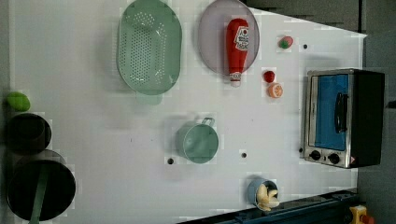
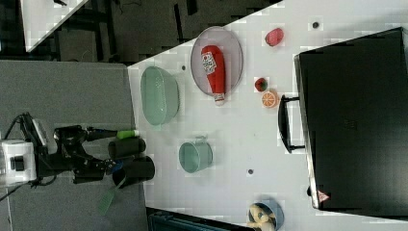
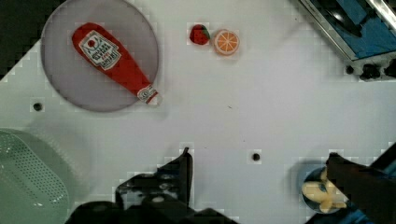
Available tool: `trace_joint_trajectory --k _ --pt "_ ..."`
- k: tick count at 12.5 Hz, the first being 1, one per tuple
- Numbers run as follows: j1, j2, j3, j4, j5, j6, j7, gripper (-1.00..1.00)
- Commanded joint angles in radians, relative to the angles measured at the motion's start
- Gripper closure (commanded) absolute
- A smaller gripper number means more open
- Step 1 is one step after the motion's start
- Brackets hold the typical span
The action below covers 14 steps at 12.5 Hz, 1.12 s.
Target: Pick ketchup from plate and place it on table.
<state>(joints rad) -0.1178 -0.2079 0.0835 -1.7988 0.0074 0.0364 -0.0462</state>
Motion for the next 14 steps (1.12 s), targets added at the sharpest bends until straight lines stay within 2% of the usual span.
trace_joint_trajectory --k 1,6,10,14 --pt "0.009 0.136 0.045 -0.030 0.005 0.016 0.014 -1.00" --pt "0.024 0.320 0.072 -0.029 0.004 0.191 -0.161 -1.00" --pt "0.042 0.477 0.078 -0.026 0.000 0.336 -0.391 -1.00" --pt "0.070 0.631 0.078 -0.014 -0.064 0.537 -0.471 -1.00"
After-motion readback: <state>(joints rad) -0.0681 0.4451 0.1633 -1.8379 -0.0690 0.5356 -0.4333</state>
